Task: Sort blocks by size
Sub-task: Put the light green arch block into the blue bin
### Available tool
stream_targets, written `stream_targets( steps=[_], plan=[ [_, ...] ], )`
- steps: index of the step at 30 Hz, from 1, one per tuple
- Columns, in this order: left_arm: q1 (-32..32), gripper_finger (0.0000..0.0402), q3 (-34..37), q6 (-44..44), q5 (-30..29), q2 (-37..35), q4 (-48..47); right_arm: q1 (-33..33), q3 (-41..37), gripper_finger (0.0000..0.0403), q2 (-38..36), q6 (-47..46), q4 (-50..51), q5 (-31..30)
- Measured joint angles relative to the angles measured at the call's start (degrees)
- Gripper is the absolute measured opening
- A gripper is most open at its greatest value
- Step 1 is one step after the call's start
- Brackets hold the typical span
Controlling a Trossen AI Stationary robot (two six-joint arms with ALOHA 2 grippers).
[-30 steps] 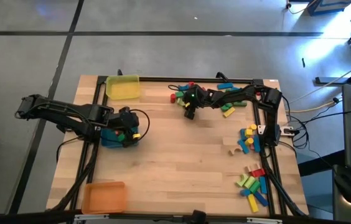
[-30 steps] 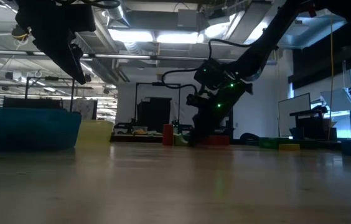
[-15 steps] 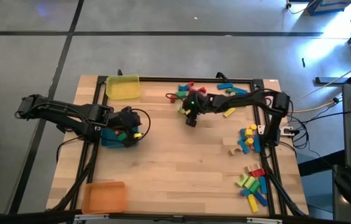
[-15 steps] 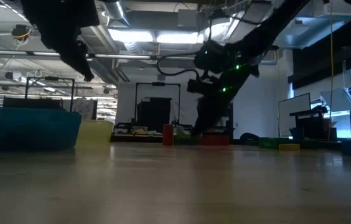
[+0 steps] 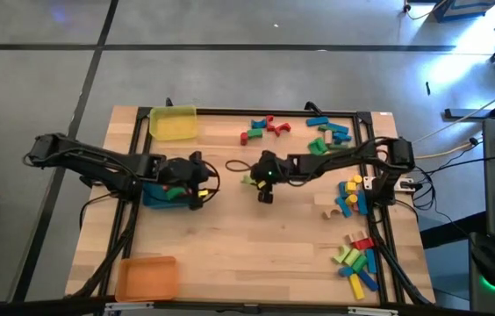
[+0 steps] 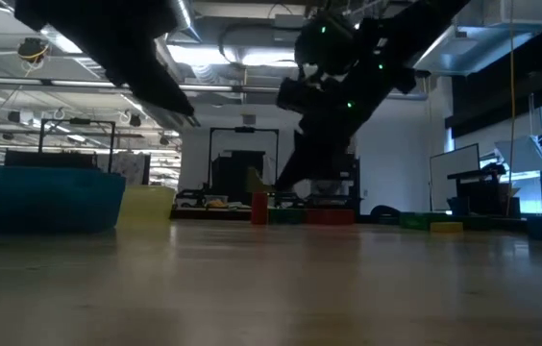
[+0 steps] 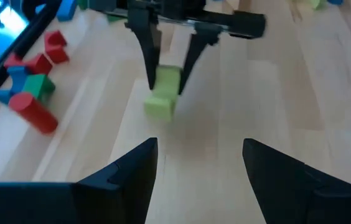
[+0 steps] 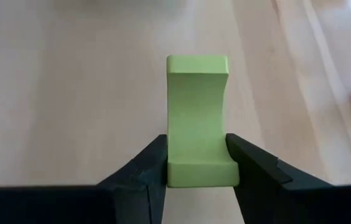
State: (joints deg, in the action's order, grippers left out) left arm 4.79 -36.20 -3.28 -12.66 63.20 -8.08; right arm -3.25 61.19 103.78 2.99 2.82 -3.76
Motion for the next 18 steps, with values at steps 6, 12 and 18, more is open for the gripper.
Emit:
stream_targets(
  steps=[6, 12, 18],
  plan=[
    [-0.32, 0.0221, 1.55, 2.08, 2.39, 3.65, 7.64, 3.55, 0.0, 0.0145, -0.04, -0.18, -6.15, -0.15],
    [-0.93, 0.0239, 1.59, 2.05, 4.7, 6.44, 9.73, 5.66, 0.02, 0.0145, -0.04, -0.18, -10.9, -0.15],
    [-0.93, 0.0262, 1.59, 1.98, 4.8, 8.65, 13.27, 5.62, 0.02, 0.0145, -0.04, -0.46, -14.8, 0.27]
  ],
)
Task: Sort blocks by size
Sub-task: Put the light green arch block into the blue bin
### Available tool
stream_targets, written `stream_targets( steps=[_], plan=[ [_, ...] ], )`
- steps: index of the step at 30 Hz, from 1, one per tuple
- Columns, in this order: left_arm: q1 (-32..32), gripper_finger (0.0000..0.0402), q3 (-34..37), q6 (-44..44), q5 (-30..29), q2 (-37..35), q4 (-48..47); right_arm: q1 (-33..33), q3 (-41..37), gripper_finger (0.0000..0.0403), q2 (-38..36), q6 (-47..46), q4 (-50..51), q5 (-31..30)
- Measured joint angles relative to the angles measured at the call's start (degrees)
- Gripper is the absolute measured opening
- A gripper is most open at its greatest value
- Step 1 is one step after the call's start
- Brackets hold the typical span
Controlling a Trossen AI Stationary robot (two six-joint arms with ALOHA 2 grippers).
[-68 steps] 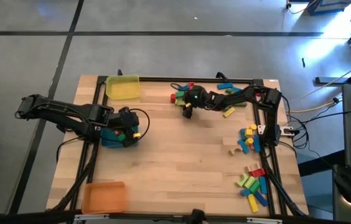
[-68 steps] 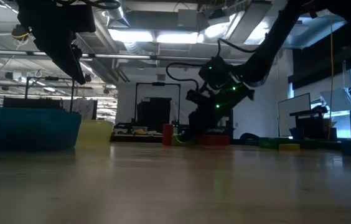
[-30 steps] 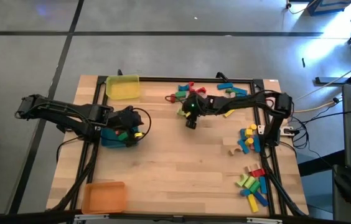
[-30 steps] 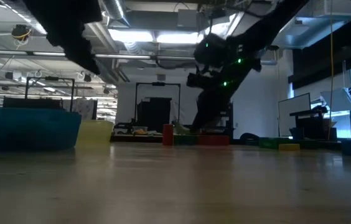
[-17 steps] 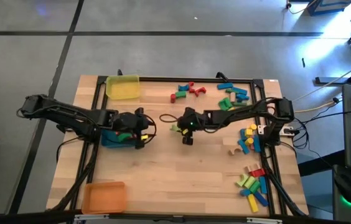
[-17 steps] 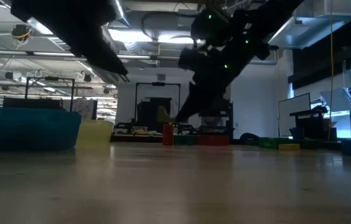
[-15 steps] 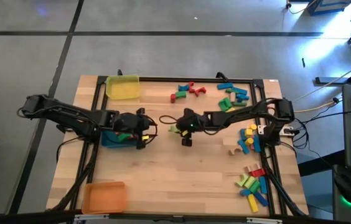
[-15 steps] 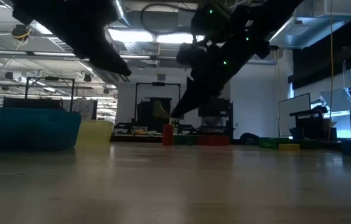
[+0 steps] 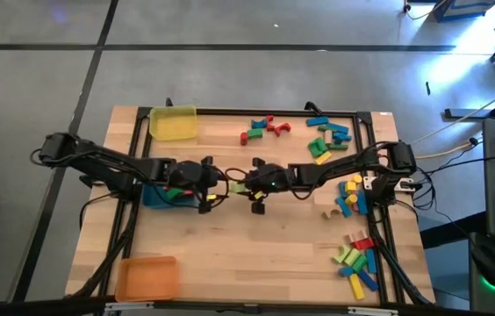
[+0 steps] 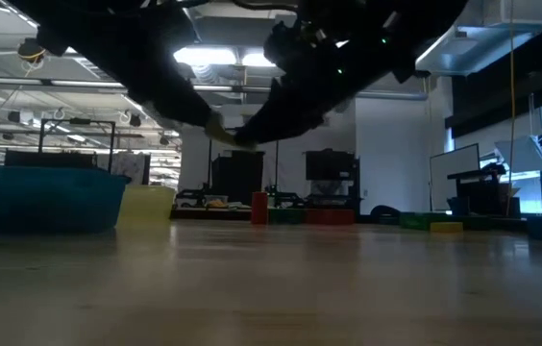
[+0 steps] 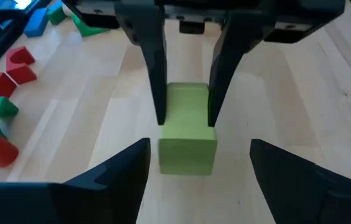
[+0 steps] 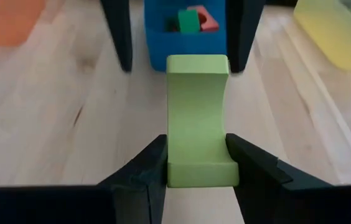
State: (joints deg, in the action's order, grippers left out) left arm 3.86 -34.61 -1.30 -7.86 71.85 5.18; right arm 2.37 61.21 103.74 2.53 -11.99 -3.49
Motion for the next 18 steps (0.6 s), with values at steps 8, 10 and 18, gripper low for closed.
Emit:
stream_targets(
  steps=[8, 10, 18],
  plan=[
    [0.0, 0.0247, 0.0, 0.24, 0.0, 1.66, 2.02, 0.0, 0.07, 0.0145, 0.0, 0.04, -3.17, 0.08],
    [0.0, 0.0233, 0.0, 0.33, 0.0, 1.64, 2.96, 0.0, 0.07, 0.0145, 0.0, 0.04, -3.83, 0.71],
    [0.0, 0.0148, -0.07, 1.66, -0.11, 1.64, 4.36, 0.0, 0.07, 0.0145, -0.02, 0.04, -4.98, 1.62]
  ],
)
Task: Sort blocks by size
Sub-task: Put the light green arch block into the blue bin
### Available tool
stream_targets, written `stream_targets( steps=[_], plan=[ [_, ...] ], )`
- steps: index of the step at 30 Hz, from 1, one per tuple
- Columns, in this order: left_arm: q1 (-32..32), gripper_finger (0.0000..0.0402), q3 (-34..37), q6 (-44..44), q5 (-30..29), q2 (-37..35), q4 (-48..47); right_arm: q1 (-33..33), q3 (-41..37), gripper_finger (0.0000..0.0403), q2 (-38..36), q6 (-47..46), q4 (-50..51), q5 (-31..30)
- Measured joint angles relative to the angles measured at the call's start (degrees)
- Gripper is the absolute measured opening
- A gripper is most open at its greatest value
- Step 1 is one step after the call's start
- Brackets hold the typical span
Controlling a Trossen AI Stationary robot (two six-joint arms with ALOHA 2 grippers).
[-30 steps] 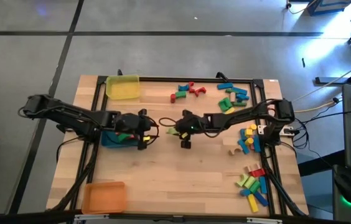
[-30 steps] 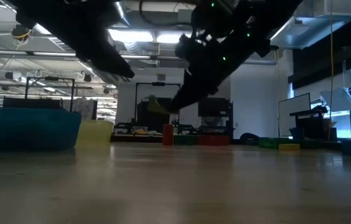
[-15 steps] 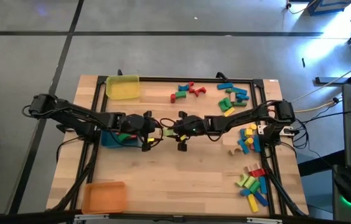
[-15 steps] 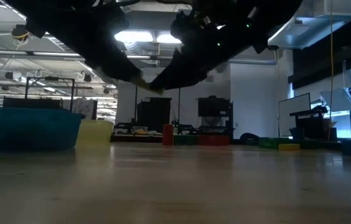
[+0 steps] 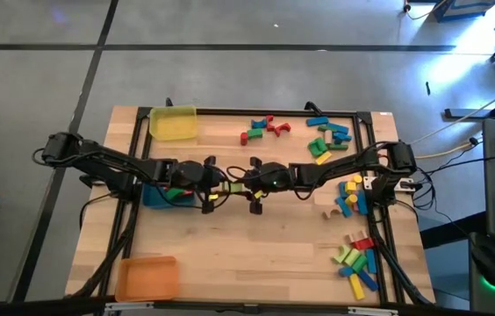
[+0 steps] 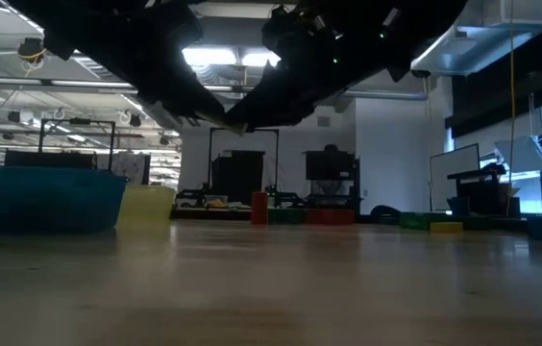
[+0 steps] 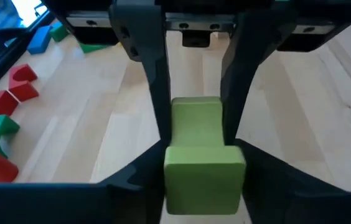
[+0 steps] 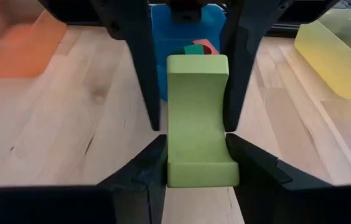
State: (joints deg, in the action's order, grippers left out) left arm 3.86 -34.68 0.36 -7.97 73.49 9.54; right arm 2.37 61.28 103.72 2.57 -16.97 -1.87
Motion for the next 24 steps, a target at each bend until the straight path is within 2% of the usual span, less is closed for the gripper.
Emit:
stream_targets(
  steps=[3, 8, 12, 14, 18, 22, 24],
  plan=[
    [0.0, 0.012, 0.0, 0.13, 0.04, 0.0, -0.1, 0.0, 0.0, 0.0145, 0.0, -0.06, 0.02, 0.0],
    [0.0, 0.0119, -0.02, 0.58, 0.06, -0.04, -0.54, 0.0, 0.0, 0.0161, 0.0, -0.41, -0.12, -0.02],
    [0.02, 0.0119, -0.65, 0.71, -0.44, -0.73, -4.62, 0.0, 0.0, 0.0195, -0.15, -1.09, -0.68, -0.02],
    [0.17, 0.012, -2.32, 0.19, -0.86, -1.79, -10.44, 0.06, -0.02, 0.0218, -1.81, -1.13, 1.74, -0.02],
    [1.95, 0.0129, -7.59, -1.79, -4.11, -5.66, -29.63, 0.39, -0.02, 0.0258, -7.64, -1.08, 10.36, -0.02],
    [3.38, 0.0126, -13.25, -7.19, -5.32, -9.31, -47.79, 0.39, -0.01, 0.0281, -11.09, -1.21, 18.91, -0.11],
    [3.82, 0.0124, -14.85, -10.74, -5.37, -10.72, -55.09, 0.38, 0.0, 0.0287, -11.18, -2.17, 19.97, -0.6]
  ],
)
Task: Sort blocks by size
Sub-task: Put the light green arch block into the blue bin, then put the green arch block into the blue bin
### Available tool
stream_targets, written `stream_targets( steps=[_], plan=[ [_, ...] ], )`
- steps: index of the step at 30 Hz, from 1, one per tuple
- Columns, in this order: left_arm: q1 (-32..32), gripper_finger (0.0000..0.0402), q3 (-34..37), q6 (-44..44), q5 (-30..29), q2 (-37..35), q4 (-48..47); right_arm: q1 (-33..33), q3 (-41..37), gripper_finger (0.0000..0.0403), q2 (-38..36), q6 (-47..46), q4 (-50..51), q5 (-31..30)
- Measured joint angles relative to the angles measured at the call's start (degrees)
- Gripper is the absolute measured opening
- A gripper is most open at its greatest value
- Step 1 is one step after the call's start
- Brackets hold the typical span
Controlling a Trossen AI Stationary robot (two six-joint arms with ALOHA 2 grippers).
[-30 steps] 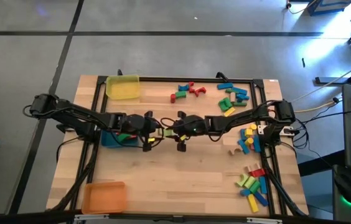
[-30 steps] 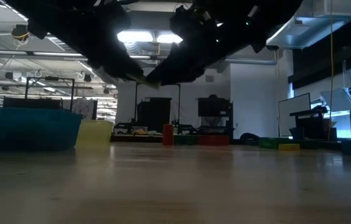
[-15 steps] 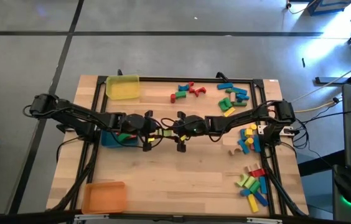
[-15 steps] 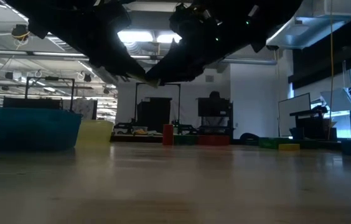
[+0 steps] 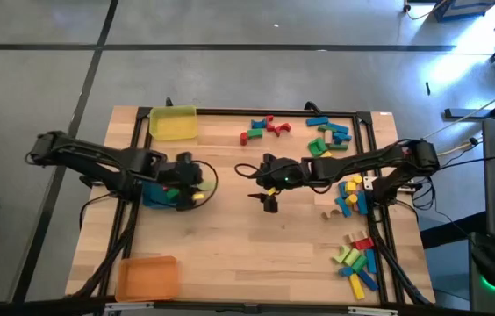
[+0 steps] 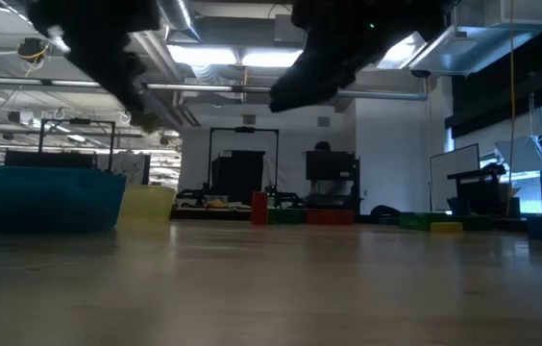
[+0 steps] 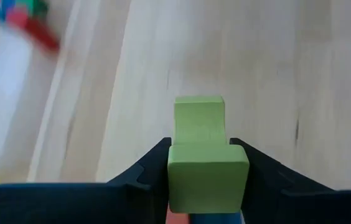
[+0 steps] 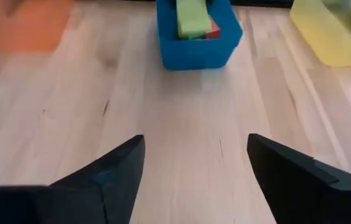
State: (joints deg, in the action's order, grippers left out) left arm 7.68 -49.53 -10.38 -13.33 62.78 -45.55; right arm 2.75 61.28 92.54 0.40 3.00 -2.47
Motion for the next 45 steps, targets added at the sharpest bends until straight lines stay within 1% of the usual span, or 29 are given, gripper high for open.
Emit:
stream_targets(
  steps=[2, 4, 6, 8, 11, 15, 19, 23, 28, 32, 34, 36, 38, 41, 43, 45],
  plan=[
    [0.27, 0.0125, -0.47, -3.89, 0.01, -1.16, -6.26, -0.14, -0.04, 0.0289, 0.17, -0.22, 2.22, -0.03],
    [0.29, 0.0127, -0.51, -7.29, -0.01, -1.87, -11.06, -0.14, -0.01, 0.0288, 1.23, -0.3, 1.78, -0.33],
    [0.18, 0.0128, 0.23, -9.06, -0.17, -1.92, -13.29, -0.14, -0.06, 0.0286, 2.13, -0.32, 2.55, -0.58],
    [0.14, 0.0127, 1.91, -9.63, -0.75, -1.81, -12.24, -0.14, -0.09, 0.0284, 3.06, -0.32, 1.63, -0.99],
    [-0.58, 0.0126, 4.98, -8.49, -1.03, -1.13, -8.23, -0.14, -0.09, 0.0282, 4.1, -0.32, 1.33, -0.99],
    [-2.75, 0.0129, 7.97, -8.23, -2.46, 0.0, -7.12, -0.14, -0.09, 0.0282, 4.71, -0.58, 1.44, -0.99],
    [-5.31, 0.013, 9.73, -7.58, -2.75, 0.82, -5.94, -0.14, -0.09, 0.0282, 4.73, -1.53, 1.58, -1.0],
    [-7.35, 0.0136, 9.94, -7.68, -2.39, 0.84, -5.56, -0.14, -0.07, 0.0282, 4.75, -1.61, 1.45, -1.0],
    [-9.12, 0.0154, 9.94, -7.64, -1.81, 0.83, -5.49, -0.14, -0.07, 0.0282, 4.75, -1.68, 1.56, -3.36],
    [-10.41, 0.0181, 9.94, -7.64, -1.41, 0.82, -5.45, -0.14, -0.07, 0.0282, 4.75, -1.68, 1.58, -3.55],
    [-11.02, 0.0195, 9.94, -7.2, -0.13, 0.82, -5.45, -0.14, -0.07, 0.0282, 4.75, -1.68, 1.76, -3.55],
    [-11.29, 0.0205, 9.34, -7.07, 0.06, 0.81, -6.74, -0.14, -0.07, 0.0282, 4.76, -1.68, 2.0, -3.61],
    [-11.46, 0.021, 7.53, -6.25, 0.02, 0.66, -8.91, -0.14, -0.06, 0.0282, 4.78, -1.69, 2.32, -5.22],
    [-11.22, 0.0209, 4.1, -5.65, -0.4, -0.17, -10.32, -0.14, -0.02, 0.0282, 4.03, -1.96, 5.7, -10.17],
    [-10.89, 0.0207, 2.36, -4.21, -1.1, -1.02, -8.63, -0.14, -0.02, 0.0282, 3.11, -3.43, 9.25, -14.24],
    [-10.67, 0.0204, 1.83, -2.8, -1.91, -2.03, -3.89, -0.14, -0.02, 0.0282, 2.09, -5.4, 13.52, -18.11]
  ],
)
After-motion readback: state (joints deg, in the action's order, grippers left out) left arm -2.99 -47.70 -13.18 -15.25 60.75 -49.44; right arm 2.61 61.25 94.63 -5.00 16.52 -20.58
